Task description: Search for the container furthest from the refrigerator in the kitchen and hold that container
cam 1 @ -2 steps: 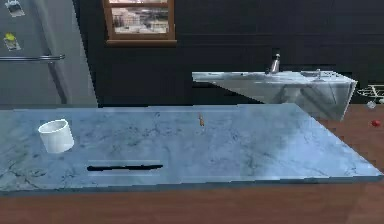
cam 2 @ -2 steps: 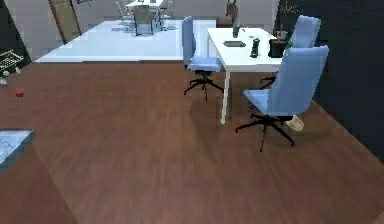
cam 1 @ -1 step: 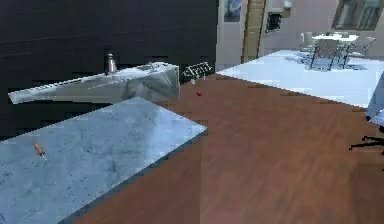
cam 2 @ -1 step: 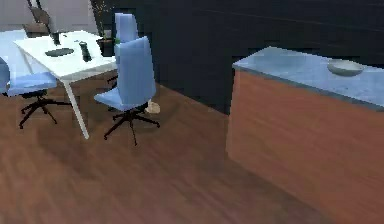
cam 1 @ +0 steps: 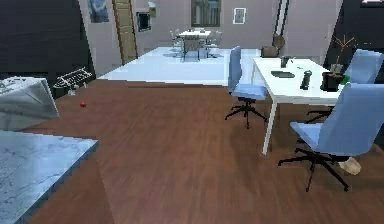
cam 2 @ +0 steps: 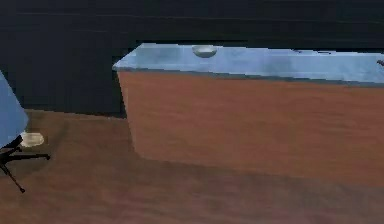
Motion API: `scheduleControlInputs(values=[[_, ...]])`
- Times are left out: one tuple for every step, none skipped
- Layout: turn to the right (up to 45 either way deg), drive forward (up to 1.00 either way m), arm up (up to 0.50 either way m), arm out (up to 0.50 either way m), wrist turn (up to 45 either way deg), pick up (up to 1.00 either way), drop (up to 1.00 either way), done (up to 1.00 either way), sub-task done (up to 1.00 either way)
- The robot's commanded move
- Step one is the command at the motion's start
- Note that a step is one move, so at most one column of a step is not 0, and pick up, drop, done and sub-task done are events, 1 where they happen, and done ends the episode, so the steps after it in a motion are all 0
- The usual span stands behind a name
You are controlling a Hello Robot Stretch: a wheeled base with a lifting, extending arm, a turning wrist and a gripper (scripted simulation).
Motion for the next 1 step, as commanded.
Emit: scheduleControlInputs(values=[[0.0, 1.00, 0.00, 0.00, 0.0, 0.00, 0.00, 0.00, 0.00]])
